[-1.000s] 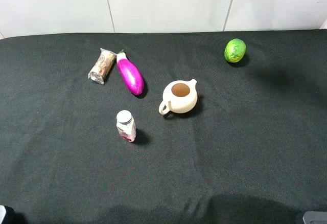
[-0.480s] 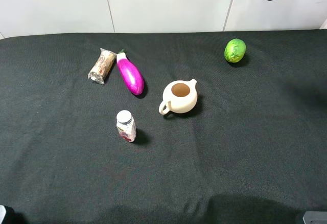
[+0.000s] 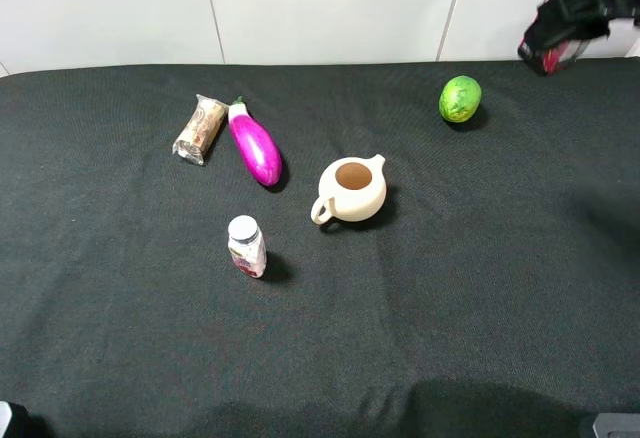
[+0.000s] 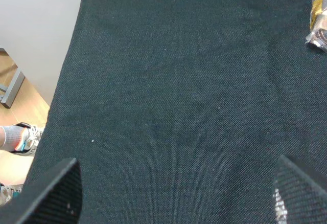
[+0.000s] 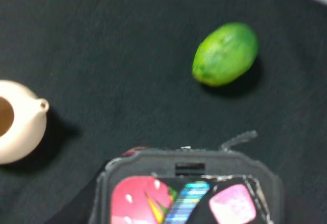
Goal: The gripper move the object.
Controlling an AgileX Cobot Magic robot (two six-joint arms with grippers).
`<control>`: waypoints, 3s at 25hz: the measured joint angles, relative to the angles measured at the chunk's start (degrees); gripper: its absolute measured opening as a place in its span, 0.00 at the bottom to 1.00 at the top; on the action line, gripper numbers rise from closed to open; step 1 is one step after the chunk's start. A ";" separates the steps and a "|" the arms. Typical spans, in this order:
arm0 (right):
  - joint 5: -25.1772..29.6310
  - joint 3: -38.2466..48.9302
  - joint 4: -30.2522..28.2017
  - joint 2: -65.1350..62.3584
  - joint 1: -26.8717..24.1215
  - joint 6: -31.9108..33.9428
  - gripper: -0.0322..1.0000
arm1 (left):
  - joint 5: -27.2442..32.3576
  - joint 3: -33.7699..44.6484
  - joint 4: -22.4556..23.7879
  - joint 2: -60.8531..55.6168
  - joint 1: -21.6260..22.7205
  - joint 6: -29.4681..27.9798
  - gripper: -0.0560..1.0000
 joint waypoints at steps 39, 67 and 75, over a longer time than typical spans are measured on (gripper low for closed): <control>-29.16 28.33 12.76 -0.40 9.52 -4.59 0.36 | 0.00 0.00 0.00 0.00 0.00 0.00 0.80; -39.98 28.33 17.16 15.04 18.80 -4.38 0.36 | 0.00 0.00 0.00 0.00 0.00 0.00 0.80; -41.18 28.33 17.21 15.40 18.80 -4.38 0.36 | 0.00 0.00 0.00 0.00 0.00 0.00 0.80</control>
